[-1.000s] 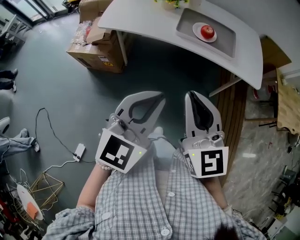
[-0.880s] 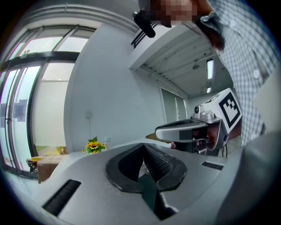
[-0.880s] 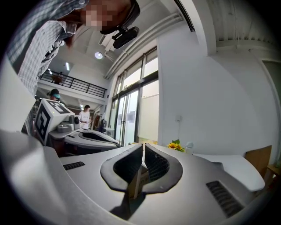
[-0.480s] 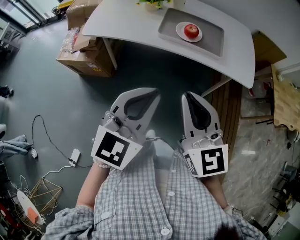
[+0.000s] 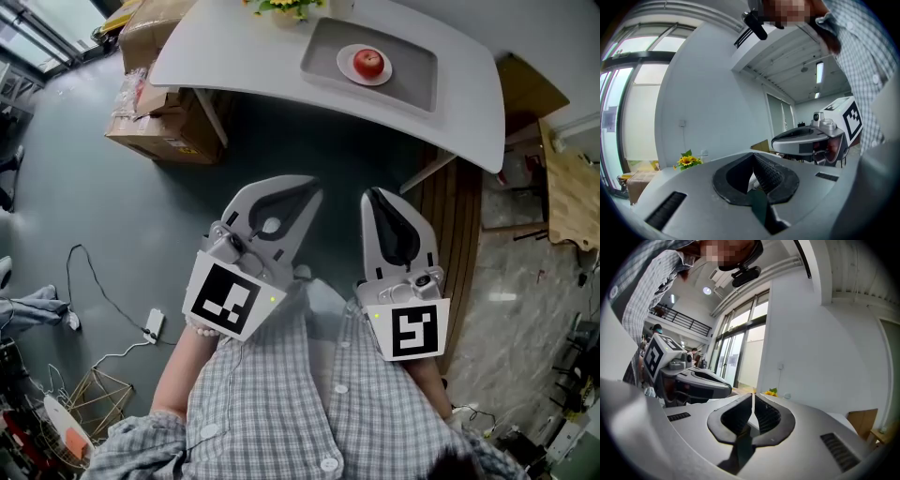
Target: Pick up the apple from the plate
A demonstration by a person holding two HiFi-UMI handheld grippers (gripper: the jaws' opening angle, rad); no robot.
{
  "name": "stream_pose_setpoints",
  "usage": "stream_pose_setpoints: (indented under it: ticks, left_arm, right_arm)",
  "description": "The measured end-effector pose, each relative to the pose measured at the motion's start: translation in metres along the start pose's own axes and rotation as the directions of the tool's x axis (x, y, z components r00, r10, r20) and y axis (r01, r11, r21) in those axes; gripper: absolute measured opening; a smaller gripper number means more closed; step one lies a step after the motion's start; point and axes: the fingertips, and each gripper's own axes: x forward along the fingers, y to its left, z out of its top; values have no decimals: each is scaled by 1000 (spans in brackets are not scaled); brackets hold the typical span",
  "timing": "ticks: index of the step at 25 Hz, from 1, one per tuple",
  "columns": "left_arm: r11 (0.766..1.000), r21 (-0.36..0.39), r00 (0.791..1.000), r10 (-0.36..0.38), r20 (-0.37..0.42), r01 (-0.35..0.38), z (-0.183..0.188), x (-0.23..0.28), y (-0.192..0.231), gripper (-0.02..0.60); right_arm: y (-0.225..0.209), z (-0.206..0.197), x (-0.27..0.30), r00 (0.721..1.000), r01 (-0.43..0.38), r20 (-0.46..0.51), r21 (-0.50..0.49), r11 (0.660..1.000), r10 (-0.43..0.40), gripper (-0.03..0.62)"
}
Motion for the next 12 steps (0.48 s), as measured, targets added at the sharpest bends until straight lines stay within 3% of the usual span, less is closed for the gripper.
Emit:
stream_pose_setpoints:
  ticks: [5,12]
  left_arm:
    - [1000,0,1000,-21,8,21,-5,10,13,11]
    - [999,-21,999,-50,17,50,-10,45,48,11]
  right_arm:
    - [-3,3,13,1000,22,22,-11,1000,-22,29]
    - [-27,3,49,999,54,2,-104,993,-54,29]
